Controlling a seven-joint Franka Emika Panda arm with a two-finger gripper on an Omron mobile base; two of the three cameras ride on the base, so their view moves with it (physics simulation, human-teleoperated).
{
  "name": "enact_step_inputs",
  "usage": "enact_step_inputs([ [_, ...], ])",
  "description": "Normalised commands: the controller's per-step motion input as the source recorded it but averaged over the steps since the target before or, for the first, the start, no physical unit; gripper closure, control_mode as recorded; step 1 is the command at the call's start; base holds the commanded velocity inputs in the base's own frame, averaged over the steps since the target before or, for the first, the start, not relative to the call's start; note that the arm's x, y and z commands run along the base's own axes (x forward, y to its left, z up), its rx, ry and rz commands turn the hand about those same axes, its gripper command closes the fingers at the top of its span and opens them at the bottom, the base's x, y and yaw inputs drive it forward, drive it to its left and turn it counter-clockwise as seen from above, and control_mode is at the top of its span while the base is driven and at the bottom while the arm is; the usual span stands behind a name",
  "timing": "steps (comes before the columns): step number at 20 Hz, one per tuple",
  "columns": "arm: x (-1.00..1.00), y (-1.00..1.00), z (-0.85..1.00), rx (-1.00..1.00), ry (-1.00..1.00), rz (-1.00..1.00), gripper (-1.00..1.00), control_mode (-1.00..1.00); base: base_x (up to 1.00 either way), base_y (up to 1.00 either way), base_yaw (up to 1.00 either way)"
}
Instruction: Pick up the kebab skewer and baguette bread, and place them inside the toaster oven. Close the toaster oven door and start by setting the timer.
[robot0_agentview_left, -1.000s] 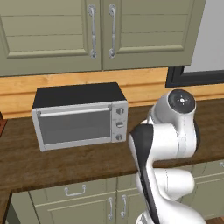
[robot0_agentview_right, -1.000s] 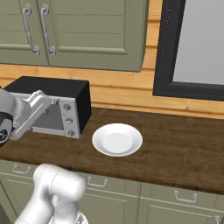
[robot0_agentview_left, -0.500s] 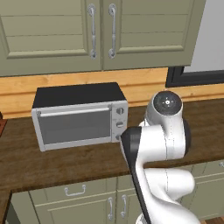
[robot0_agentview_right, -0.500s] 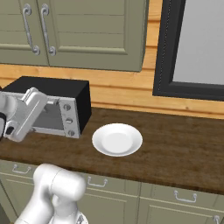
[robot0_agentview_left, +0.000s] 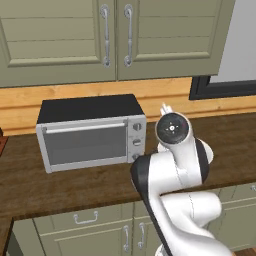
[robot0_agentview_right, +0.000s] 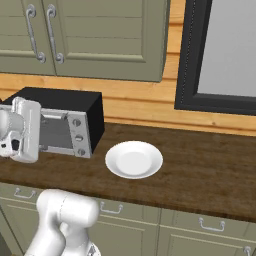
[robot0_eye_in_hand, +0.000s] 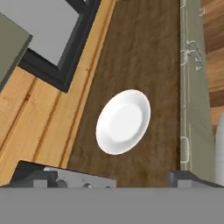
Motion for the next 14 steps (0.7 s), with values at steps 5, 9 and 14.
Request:
enact_step_inputs([
  [5,-0.09,-0.01,-0.28,-0.82,0.33,0.6,-1.0,-1.0,0.0,0.0,0.0],
  [9,-0.23,0.07,-0.31,-1.0,0.5,0.49,-1.0,-1.0,0.0,0.0,0.0],
  [14,-0.04,0.01,-0.17,-1.0,0.61,0.41,-1.0,-1.0,0.0,0.0,0.0],
])
